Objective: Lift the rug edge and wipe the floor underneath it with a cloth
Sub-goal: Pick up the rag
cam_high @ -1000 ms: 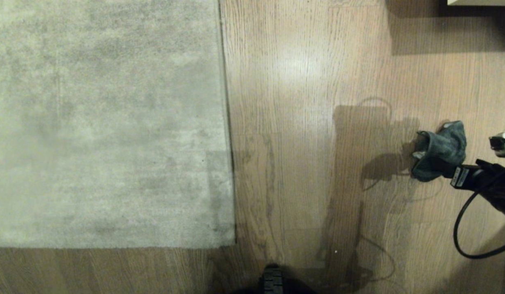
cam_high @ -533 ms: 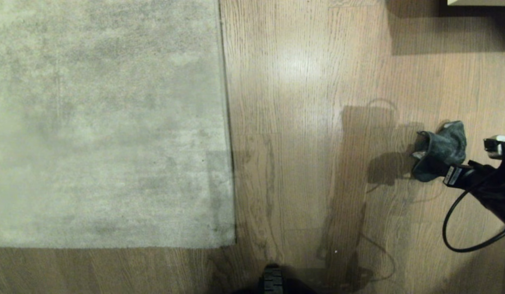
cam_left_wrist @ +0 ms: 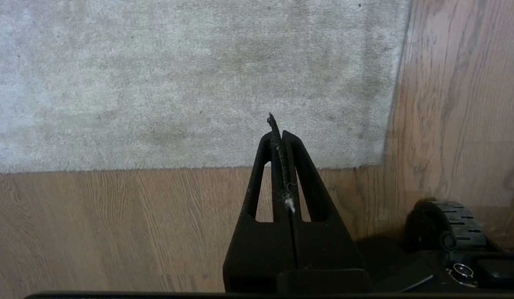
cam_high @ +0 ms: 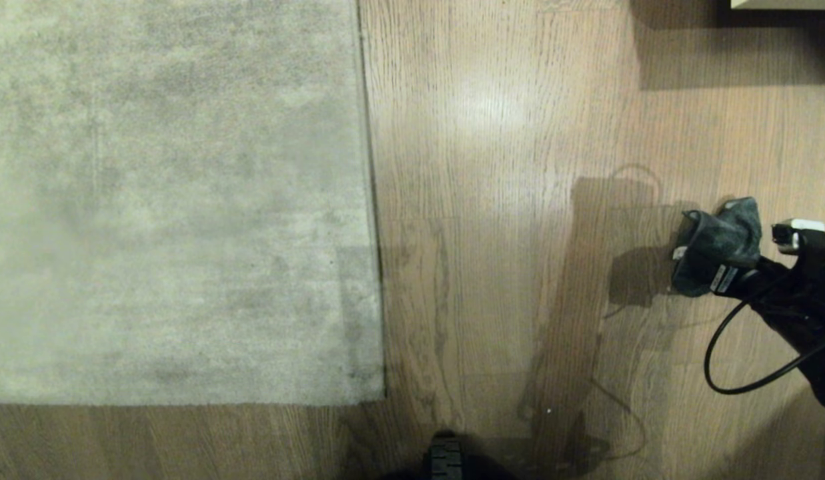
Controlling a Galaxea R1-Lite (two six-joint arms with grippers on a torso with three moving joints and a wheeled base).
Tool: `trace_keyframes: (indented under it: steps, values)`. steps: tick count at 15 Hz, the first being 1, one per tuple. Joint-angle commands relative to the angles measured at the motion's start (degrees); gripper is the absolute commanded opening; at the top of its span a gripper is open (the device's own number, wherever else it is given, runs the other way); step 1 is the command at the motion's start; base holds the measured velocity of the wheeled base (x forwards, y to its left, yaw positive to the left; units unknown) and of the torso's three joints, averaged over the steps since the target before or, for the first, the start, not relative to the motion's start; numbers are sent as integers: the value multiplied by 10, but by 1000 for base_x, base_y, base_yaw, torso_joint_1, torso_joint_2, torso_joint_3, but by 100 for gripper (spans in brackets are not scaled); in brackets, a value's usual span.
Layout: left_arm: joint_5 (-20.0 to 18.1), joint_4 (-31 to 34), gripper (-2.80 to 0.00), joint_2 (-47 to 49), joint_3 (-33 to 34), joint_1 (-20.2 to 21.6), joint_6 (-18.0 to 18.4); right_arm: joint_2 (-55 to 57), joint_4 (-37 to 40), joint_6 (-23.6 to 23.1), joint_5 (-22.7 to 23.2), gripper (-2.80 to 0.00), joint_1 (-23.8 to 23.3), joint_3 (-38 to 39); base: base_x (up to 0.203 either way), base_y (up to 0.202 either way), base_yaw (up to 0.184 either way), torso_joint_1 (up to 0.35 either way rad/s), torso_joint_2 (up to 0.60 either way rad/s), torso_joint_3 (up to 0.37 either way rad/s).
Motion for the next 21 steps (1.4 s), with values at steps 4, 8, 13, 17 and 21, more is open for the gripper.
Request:
trace_keyframes:
  steps: [4, 8, 13, 17, 21]
  values:
    - [0, 0, -280, 1, 0, 0, 0, -3, -11, 0, 3, 0, 0, -8, 0, 0, 0, 0, 0, 0]
    - [0, 0, -280, 1, 0, 0, 0, -34, -12, -4, 17, 0, 0, 0, 0, 0, 0, 0, 0, 0]
    - [0, 0, -280, 1, 0, 0, 1, -55, -11, -3, 17, 0, 0, 25, 0, 0, 0, 0, 0, 0]
    - [0, 0, -280, 1, 0, 0, 0, -32, -12, -5, 16, 0, 0, 12, 0, 0, 0, 0, 0, 0]
    - [0, 0, -280, 1, 0, 0, 0, 3, -12, -5, 16, 0, 0, -23, 0, 0, 0, 0, 0, 0]
